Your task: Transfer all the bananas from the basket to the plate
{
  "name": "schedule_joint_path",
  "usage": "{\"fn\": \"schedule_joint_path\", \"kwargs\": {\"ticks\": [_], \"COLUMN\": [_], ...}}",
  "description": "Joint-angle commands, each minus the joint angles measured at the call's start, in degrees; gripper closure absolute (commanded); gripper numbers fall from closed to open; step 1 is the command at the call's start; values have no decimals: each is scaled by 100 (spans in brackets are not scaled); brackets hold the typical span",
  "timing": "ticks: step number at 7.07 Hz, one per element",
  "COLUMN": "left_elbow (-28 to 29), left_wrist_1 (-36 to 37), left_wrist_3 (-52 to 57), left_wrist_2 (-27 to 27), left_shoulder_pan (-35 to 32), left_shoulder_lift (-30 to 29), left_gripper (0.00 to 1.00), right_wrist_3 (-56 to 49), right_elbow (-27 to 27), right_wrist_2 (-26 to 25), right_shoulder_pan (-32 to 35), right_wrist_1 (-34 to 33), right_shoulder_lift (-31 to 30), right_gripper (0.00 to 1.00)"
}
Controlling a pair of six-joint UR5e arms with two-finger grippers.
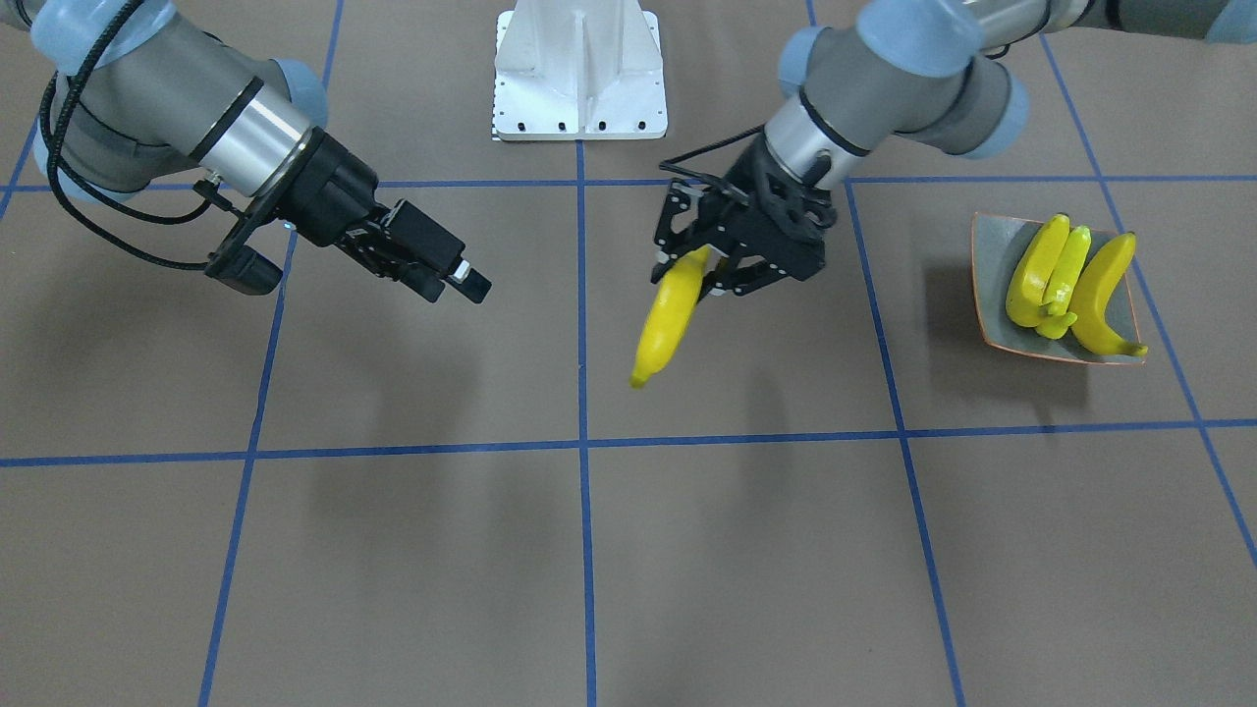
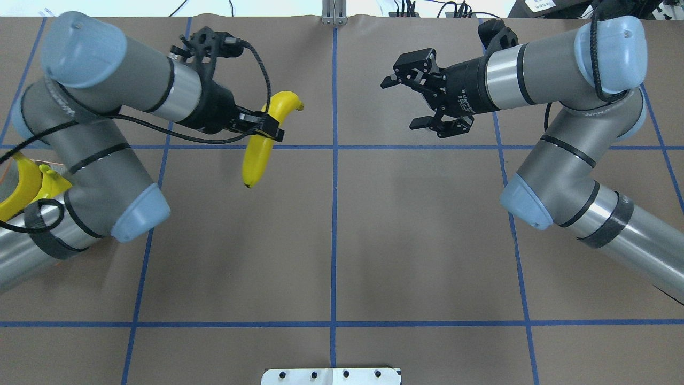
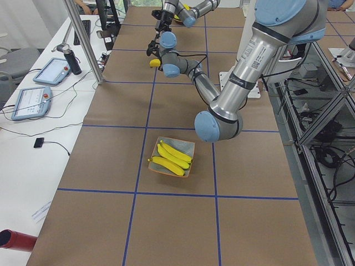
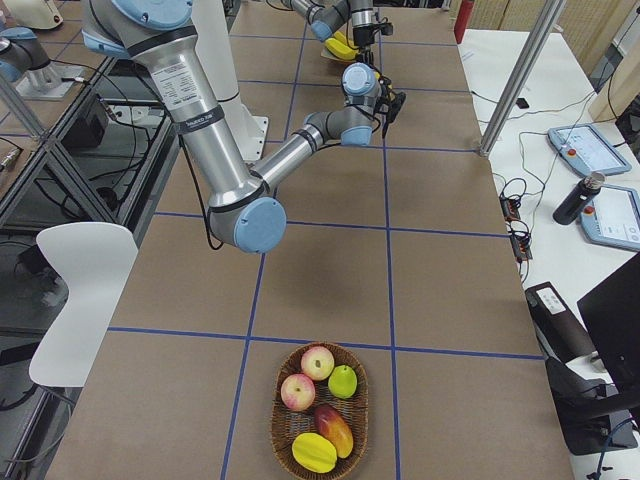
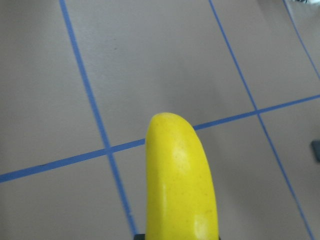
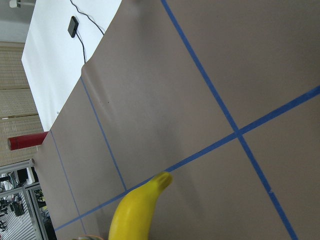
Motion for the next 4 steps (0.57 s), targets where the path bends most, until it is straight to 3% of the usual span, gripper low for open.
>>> {"fn": "schedule_joint_path", "kwargs": {"ticks": [1, 3, 4], "left_elbow": [-179, -337, -573], "left_wrist_1": [-11, -63, -81], "left_wrist_3": [1986, 4052, 4958], "left_wrist_2": [-1228, -1899, -1893], "left_shoulder_pan": [-1068, -1914, -1961], "left_shoulder_lift": [1160, 2197, 2760], "left_gripper": [100, 100, 100], "right_wrist_3": [-571, -1195, -1197], "right_elbow": [17, -52, -131], "right_wrist_2": [-19, -71, -158], "right_shoulder_pan": [145, 137, 128], "right_wrist_1": [22, 135, 232], "right_shoulder_lift": [-421, -764, -766], "right_gripper": [0, 0, 0]}}
